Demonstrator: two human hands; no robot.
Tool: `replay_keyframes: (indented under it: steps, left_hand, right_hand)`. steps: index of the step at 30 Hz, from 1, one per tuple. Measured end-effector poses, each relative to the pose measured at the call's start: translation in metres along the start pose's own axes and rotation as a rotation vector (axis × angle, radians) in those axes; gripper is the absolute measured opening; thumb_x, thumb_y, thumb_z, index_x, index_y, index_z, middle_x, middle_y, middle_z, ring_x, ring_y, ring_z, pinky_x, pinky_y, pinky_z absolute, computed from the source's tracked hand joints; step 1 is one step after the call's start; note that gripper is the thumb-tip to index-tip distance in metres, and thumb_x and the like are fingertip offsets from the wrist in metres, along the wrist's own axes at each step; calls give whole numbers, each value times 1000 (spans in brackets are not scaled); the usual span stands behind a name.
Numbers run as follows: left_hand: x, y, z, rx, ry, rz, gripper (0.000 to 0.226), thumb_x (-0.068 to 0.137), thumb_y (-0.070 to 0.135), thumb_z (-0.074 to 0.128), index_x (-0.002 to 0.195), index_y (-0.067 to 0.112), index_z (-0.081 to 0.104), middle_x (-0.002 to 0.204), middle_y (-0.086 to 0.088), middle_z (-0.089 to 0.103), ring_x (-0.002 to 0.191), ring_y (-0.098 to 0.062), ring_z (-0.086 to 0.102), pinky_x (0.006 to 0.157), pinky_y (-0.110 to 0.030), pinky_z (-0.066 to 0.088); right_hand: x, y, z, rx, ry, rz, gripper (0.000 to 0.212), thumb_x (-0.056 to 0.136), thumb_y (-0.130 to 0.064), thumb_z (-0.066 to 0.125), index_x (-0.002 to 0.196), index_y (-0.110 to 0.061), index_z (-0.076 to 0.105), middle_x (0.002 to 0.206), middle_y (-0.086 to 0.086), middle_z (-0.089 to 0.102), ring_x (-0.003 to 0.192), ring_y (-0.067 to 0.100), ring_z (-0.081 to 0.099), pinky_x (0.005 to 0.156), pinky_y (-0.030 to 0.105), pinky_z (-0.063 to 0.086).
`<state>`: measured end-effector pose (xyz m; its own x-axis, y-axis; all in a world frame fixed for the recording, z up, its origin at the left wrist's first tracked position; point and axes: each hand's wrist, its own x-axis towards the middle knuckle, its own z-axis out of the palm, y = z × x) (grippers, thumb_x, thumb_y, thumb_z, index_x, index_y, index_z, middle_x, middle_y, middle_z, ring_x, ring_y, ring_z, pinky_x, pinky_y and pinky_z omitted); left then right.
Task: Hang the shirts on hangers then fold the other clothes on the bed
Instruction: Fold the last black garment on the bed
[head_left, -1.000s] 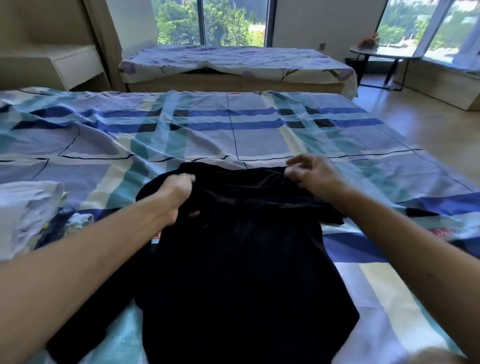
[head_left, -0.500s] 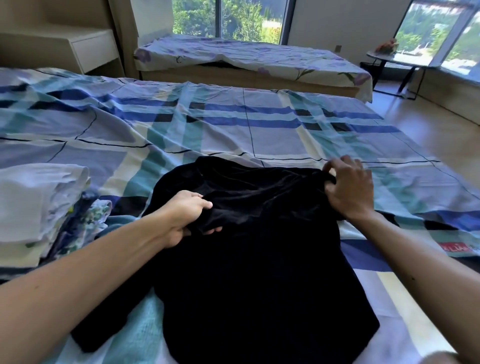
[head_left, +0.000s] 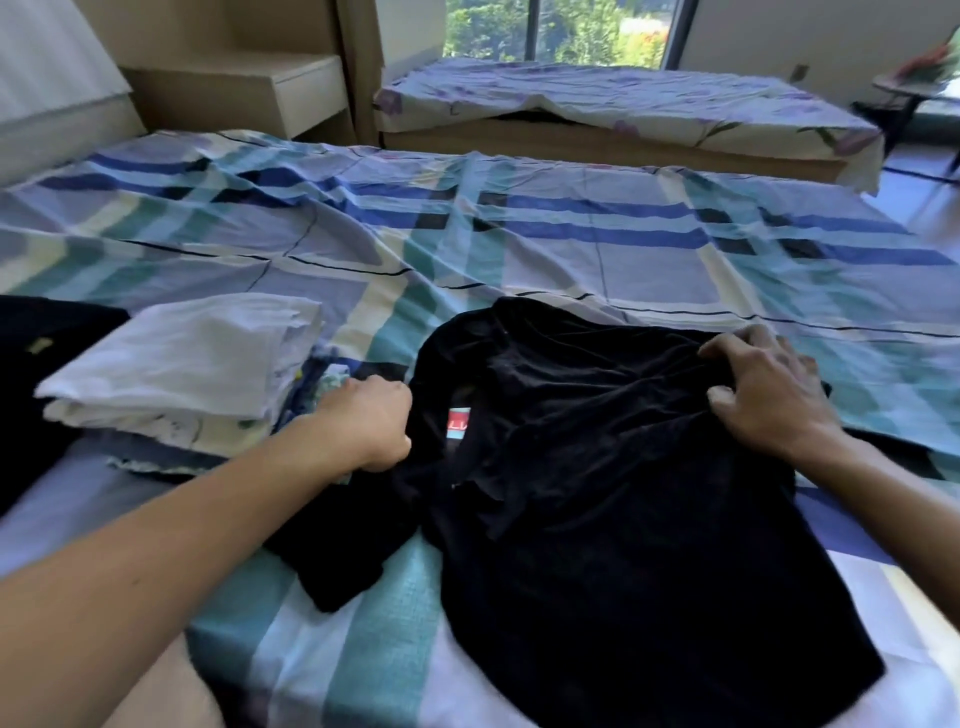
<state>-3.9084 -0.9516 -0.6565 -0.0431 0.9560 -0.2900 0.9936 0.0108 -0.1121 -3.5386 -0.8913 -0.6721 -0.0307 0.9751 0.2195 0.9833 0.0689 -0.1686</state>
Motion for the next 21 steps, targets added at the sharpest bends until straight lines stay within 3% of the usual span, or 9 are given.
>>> replay_keyframes:
  steps: [2,5,8,11,13,16,19,21]
  left_hand:
    - [1,-8,8,14,-115,22,35,86,42,69,101,12,58,116,-14,67,107,-33,64,89,-38,53]
    - [2,-12,16,-33,-274,22,51,82,52,71,112,12,60,110,-10,71,94,-29,71,76,-32,56]
    - [5,-15,14,-245,-352,34,45,84,43,73,112,10,60,103,-10,70,85,-31,73,62,-37,62]
    - [5,-17,-1,-480,-222,33,32,90,39,66,82,8,66,76,-8,67,66,-28,69,55,-33,58]
    - [1,-16,-16,-689,-111,15,31,94,38,63,78,11,66,67,-4,63,55,-20,62,50,-24,48]
    - [-5,-9,-32,-1113,-92,32,31,96,39,62,92,10,72,83,-8,72,66,-19,67,64,-27,52]
    - [-11,1,-43,-1484,-228,144,40,100,40,55,109,5,71,98,-13,74,83,-26,70,80,-37,56]
    - [-16,4,-51,-1699,-333,237,36,103,35,47,107,7,69,93,-10,71,76,-22,70,74,-34,60]
  right_hand:
    - [-7,-26,-2,64,-24,-94,49,79,-16,69,127,-20,63,129,11,54,124,36,47,107,47,33]
    - [-18,-63,-3,140,-69,-211,49,81,-20,68,130,-22,61,130,6,54,123,31,49,108,46,33]
    - [-28,-91,0,179,-106,-326,48,82,-23,68,130,-25,60,130,0,54,125,25,49,109,43,34]
    - [-42,-115,0,293,-142,-373,43,85,-23,69,127,-27,61,128,-6,54,122,17,52,109,36,37]
    - [-52,-132,-3,460,-189,-388,39,86,-22,73,123,-27,63,120,-9,57,111,8,59,103,34,45]
    - [-70,-163,-7,839,-385,-363,38,83,-25,77,119,-23,64,108,-4,68,96,9,68,90,40,56]
    - [-83,-187,-12,1228,-578,-201,56,81,-29,78,130,-27,52,115,4,70,105,15,71,96,41,57]
    - [-84,-192,-16,1357,-592,-119,65,79,-31,81,135,-32,46,123,2,70,113,15,69,101,40,53]
